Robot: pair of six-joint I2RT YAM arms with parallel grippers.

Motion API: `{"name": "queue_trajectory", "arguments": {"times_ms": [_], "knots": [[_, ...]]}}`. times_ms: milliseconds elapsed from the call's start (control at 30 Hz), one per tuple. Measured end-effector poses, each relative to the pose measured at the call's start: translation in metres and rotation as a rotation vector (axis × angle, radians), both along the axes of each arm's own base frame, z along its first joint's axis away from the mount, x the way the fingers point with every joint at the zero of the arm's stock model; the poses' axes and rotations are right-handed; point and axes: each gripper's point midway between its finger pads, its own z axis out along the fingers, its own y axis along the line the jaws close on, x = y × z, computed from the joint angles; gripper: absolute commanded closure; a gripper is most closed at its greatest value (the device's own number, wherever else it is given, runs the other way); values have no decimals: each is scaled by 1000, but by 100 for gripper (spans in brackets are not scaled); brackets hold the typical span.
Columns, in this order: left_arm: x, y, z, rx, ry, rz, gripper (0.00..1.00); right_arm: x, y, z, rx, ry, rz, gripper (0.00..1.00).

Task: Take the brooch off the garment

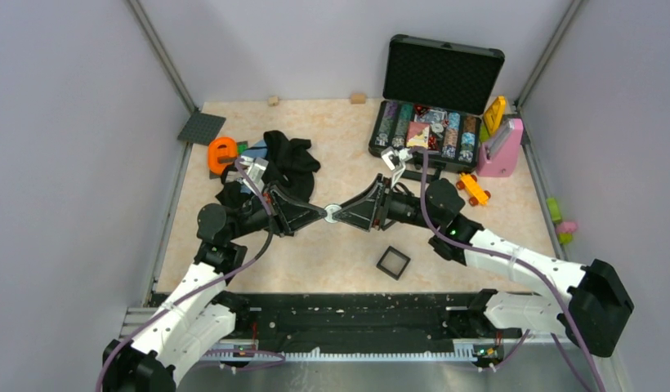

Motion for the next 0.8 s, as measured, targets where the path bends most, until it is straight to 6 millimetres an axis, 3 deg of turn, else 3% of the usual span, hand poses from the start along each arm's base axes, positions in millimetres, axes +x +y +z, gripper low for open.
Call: {"name": "queue_trajectory", "arguments": {"times_ms": [333,433,800], "knots": [[0,0,0,1,1,0,100,0,3,10,27,-15,8,61],[0,0,0,2,1,-1,100,0,3,12,32,-17,9,68],[-1,0,-1,5,1,-7,100,2,8,10,21,-13,13,77]]}}
